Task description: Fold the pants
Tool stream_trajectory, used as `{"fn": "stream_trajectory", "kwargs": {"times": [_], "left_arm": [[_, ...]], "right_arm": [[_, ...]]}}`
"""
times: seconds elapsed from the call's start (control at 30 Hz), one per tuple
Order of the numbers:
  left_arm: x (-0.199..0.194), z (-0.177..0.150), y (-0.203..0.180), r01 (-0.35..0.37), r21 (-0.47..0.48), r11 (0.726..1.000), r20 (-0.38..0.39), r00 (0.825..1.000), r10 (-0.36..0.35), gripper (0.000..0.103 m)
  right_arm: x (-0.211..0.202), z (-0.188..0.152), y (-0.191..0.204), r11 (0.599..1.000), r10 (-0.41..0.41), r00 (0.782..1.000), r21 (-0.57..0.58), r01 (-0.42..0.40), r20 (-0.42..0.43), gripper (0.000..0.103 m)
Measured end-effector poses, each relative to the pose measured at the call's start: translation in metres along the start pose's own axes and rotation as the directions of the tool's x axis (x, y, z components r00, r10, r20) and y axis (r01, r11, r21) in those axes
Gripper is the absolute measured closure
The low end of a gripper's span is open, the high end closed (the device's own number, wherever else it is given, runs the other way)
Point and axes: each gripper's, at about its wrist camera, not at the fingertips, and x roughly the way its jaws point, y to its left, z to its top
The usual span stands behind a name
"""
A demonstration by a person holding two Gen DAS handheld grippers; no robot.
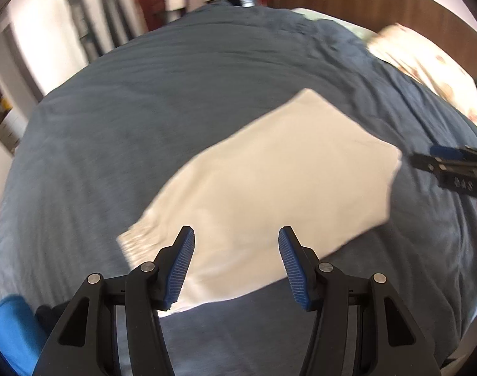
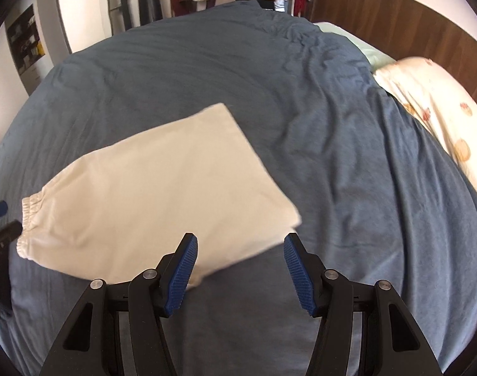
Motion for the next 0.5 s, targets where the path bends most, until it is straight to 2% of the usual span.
{"fn": "stream_trajectory", "kwargs": {"times": [0.17,0.3,0.4,0.5], "left_arm": [[0.007,0.015,-0.047,0.033,0.111,0.993,0.013,0.999,-0.035,0.048],[0.013,0.020,-0.082,0.010,0.200,0.980,0.020,1.000,-0.014,0.048],[0.018,0.020,-0.100,0.024,0.221,0.975,0.006,1.000,-0.026,0.048],[0.026,0.019,-0.115,0.012,0.225,0.974,-0.006,1.000,-0.011,0.048]], "right_arm": [[0.013,-0.006,-0.039,0.995,0.056,0.998,0.079,-0.057,0.017,0.047],[0.037,-0.012,-0.060,0.989,0.109,0.994,0.101,-0.107,-0.021,0.063],[0.057,-0.018,-0.075,0.975,0.198,0.978,0.122,-0.188,-0.072,0.069],[0.069,-0.021,-0.087,0.957,0.262,0.961,0.152,-0.247,-0.089,0.069]]}}
